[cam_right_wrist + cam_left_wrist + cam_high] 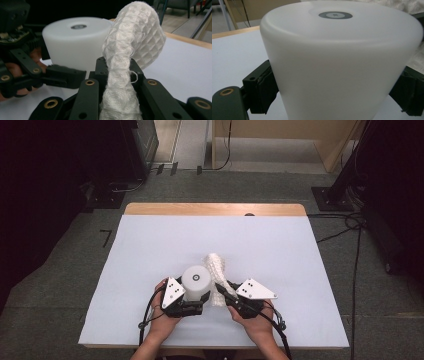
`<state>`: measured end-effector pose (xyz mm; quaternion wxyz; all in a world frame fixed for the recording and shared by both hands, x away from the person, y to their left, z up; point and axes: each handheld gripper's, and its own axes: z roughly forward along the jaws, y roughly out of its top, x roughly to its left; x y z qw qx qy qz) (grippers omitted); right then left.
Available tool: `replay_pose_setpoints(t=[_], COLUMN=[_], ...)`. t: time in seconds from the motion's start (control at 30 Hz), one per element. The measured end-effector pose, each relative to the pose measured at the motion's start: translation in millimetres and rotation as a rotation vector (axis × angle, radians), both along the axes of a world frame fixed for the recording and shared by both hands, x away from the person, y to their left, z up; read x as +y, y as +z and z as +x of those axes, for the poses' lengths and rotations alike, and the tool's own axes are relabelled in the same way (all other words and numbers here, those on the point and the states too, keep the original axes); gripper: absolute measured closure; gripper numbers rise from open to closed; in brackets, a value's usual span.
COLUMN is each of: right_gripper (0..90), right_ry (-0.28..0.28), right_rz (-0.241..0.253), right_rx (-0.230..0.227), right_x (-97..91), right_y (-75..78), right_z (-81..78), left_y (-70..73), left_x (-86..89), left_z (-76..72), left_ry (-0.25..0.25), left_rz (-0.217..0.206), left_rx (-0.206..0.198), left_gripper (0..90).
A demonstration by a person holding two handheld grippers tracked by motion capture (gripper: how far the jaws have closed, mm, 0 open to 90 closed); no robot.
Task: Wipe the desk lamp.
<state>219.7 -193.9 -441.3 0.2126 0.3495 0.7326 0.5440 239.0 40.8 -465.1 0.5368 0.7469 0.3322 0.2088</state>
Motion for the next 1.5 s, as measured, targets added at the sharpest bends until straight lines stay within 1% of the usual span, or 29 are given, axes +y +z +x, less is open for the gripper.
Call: replay_pose_setpoints(t=[0.1,0.2,0.27,0.3,0.37,0.47,0.57,0.73,0.8,0.83,0.9,0.93,1.0,1.07,1.13,1.2,1.27,1.33,1.4,1.5], right_gripper=[75.8,75.8,75.8,75.8,75.8,75.8,75.8,75.8,75.8,75.8,75.8,75.8,75.8,75.7,75.7,75.7,75.7,75.7,75.8,75.8], right_ry=[0.005,0.013,0.021,0.025,0.031,0.025,0.016,0.002,0.002,0.001,0.005,0.009,0.012,0.018,0.017,0.012,-0.001,-0.013,-0.021,-0.043], right_rz=[-0.020,-0.045,-0.037,-0.039,-0.049,-0.047,-0.016,0.026,0.034,0.032,0.027,0.021,0.016,0.005,0.001,0.005,0.011,0.017,0.020,0.024], right_rx=[0.036,0.068,0.101,0.108,0.110,0.109,0.102,0.056,0.036,0.035,0.047,0.055,0.077,0.103,0.113,0.120,0.114,0.108,0.110,0.110], right_x=[2.4,7.4,10.5,12.0,13.9,12.9,8.0,0.7,-0.9,-0.9,-0.3,0.8,2.7,4.8,5.2,4.0,1.4,-1.8,-4.5,-7.0], right_y=[-9.7,-21.6,-27.9,-30.2,-32.0,-29.7,-24.6,-8.7,-4.8,-4.5,-7.3,-10.1,-16.0,-21.0,-24.1,-24.0,-22.5,-21.2,-20.8,-21.9], right_z=[3.1,5.7,6.5,6.6,6.6,6.5,6.5,2.9,2.2,2.1,2.8,3.6,5.4,7.4,8.8,9.2,9.8,10.5,11.0,11.5], left_y=[2.6,6.5,8.2,8.4,7.9,6.6,3.5,-2.6,-3.0,-2.5,-1.3,-1.0,0.3,0.7,-0.1,-2.7,-5.9,-8.8,-10.6,-12.9], left_x=[3.6,9.3,13.2,14.7,15.4,12.3,6.8,1.6,0.9,1.5,3.3,4.1,6.8,8.8,9.6,9.4,8.5,7.8,7.6,8.3], left_z=[-0.1,1.4,2.6,3.2,3.6,2.8,1.5,1.7,1.4,1.3,1.4,1.6,2.0,2.6,3.4,4.4,5.3,6.2,7.0,7.2], left_ry=[0.003,0.010,0.017,0.020,0.020,0.011,-0.005,-0.017,-0.016,-0.016,-0.014,-0.012,-0.006,-0.003,0.006,0.004,0.007,0.010,0.008,0.015], left_rz=[-0.008,-0.031,-0.043,-0.047,-0.055,-0.048,-0.025,0.002,0.004,0.008,0.000,-0.014,-0.021,-0.023,-0.016,0.007,0.039,0.054,0.057,0.078], left_rx=[-0.016,-0.018,-0.019,-0.018,-0.011,-0.016,-0.018,-0.005,-0.008,-0.010,-0.016,-0.018,-0.023,-0.034,-0.040,-0.054,-0.061,-0.056,-0.050,-0.050], left_gripper=[8.4,8.4,8.4,8.4,8.4,8.4,8.5,8.4,8.4,8.4,8.4,8.4,8.4,8.4,8.4,8.4,8.4,8.4,8.4,8.4])
